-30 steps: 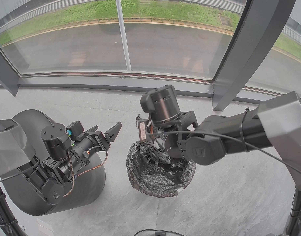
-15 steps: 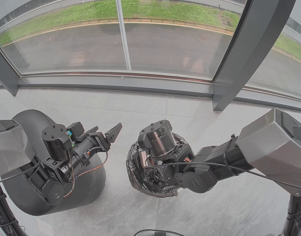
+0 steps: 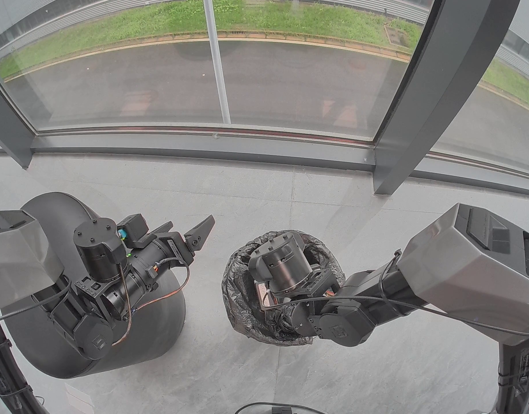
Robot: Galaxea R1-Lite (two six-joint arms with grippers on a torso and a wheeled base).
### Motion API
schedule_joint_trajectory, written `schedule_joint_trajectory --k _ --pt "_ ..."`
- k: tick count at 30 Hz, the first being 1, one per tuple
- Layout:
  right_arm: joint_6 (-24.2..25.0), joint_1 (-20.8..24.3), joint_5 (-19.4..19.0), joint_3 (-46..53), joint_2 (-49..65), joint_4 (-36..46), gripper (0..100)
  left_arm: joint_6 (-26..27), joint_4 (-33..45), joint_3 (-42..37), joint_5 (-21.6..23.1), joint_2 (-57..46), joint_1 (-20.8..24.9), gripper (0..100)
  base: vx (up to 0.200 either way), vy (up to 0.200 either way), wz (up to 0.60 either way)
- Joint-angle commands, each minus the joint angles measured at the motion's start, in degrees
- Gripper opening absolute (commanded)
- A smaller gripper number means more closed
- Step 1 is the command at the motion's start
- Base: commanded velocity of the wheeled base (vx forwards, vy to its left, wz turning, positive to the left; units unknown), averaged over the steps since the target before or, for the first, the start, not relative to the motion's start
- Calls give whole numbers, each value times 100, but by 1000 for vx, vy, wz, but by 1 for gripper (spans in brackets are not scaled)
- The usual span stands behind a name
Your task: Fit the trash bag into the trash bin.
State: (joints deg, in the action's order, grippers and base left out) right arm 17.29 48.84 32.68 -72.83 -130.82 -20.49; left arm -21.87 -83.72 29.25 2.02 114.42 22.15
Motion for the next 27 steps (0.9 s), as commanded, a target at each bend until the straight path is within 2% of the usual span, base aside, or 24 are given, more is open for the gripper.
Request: schedule_joint_trajectory --k 1,2,17,23,27 --pt "-6 -6 1 5 -40 1 0 -1 -3 2 0 10 9 100 0 0 0" --pt "-6 -6 1 5 -58 1 100 -1 -3 2 0 10 9 100 0 0 0" --pt "38 56 -25 -47 -76 -95 100 -1 -3 2 -9 54 0 100 0 0 0" --pt "-6 56 -131 -74 -585 -675 100 -1 -21 11 0 107 0 100 0 0 0" --pt "-59 56 -544 -65 -919 -974 100 -1 -83 11 -9 159 9 100 0 0 0"
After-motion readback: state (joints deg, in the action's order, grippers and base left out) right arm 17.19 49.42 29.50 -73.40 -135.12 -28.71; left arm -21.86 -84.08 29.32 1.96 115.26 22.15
